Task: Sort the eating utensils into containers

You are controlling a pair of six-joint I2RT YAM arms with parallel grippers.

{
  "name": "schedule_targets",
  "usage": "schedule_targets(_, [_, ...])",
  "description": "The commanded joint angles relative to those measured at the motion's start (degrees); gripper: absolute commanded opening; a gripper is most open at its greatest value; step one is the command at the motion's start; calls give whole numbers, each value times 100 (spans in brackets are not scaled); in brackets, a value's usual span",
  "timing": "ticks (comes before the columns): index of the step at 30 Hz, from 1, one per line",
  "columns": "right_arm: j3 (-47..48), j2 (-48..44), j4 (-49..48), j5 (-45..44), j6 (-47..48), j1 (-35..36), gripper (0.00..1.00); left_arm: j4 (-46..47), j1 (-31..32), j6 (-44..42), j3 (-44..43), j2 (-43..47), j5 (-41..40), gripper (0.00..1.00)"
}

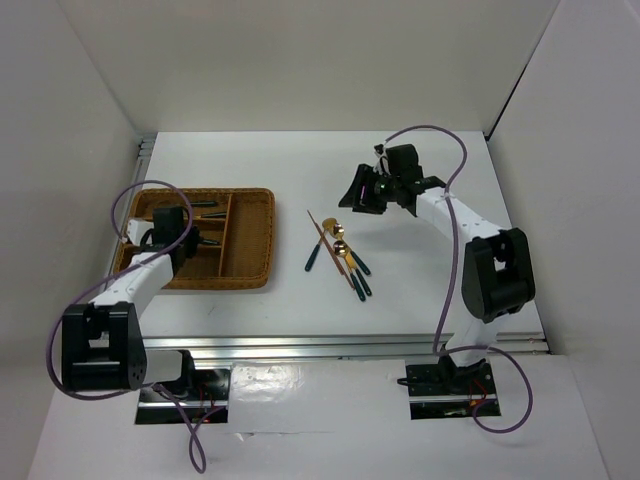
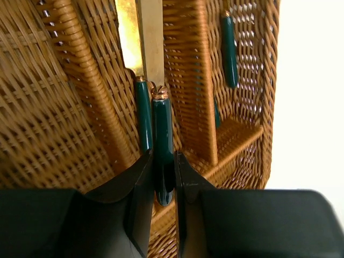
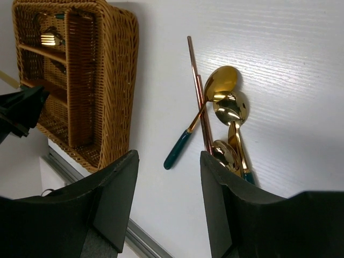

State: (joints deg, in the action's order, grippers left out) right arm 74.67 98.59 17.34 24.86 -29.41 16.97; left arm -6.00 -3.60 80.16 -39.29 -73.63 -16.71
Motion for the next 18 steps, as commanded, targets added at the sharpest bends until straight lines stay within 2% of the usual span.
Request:
schedule_targets(1, [100,135,50,45,111,-27,57,21,-45,421,-369,-309,-52,18])
schedule_targets(13, [275,293,155,-17,164,-27,56,-112,-45,966,-633,-846,308,18])
schedule_targets(18, [337,346,208,-17,216,-27,54,-243,-45,905,-861,-978,484,32])
